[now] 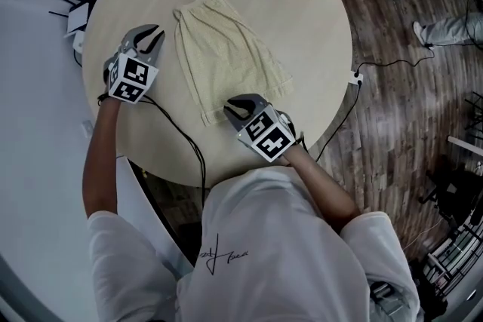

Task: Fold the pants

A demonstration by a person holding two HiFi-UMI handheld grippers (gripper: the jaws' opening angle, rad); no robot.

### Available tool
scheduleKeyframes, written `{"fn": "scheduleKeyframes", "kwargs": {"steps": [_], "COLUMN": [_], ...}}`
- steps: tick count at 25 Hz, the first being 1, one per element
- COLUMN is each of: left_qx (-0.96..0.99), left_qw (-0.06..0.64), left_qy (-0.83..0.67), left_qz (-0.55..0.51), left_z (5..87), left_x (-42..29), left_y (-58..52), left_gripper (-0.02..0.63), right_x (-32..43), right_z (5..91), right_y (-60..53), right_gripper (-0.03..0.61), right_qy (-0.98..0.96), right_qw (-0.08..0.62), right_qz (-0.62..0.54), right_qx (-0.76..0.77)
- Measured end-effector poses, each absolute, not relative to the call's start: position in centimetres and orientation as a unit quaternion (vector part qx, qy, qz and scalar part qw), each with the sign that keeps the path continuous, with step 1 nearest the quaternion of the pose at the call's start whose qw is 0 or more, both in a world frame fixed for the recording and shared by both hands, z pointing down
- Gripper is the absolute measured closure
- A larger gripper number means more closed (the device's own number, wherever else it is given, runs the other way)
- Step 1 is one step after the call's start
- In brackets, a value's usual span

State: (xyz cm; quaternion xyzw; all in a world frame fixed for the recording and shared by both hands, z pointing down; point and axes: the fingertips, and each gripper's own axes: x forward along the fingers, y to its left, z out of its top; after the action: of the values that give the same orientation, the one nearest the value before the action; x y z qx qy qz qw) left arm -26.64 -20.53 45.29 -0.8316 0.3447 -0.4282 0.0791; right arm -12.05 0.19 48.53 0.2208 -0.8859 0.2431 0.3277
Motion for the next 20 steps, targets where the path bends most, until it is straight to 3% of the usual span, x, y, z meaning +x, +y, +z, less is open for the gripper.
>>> {"fn": "scheduleKeyframes", "kwargs": {"steps": [4,20], "left_qx": [-0.825,-0.797], "left_qw": [0.086,0.0], "left_qy": [0.383,0.491], "left_qz": [-0.406,-0.352], "left_z": [42.5,40.6], "left_x": [-26.6,-25.1], "left_y": [-19.8,-8.6], "left_gripper": [0.538,0.557], "right_x": [-10.5,-4.2], "right_z": [46.0,42.4], "right_y": [-0.5,1.9], "right_gripper": [0.551,0.578], "right_qy": [-0.891,-0.895], "right_qw": [0.303,0.272], "right_qz": [0.228,0.215], "right_qx": [0.249,0.28]}}
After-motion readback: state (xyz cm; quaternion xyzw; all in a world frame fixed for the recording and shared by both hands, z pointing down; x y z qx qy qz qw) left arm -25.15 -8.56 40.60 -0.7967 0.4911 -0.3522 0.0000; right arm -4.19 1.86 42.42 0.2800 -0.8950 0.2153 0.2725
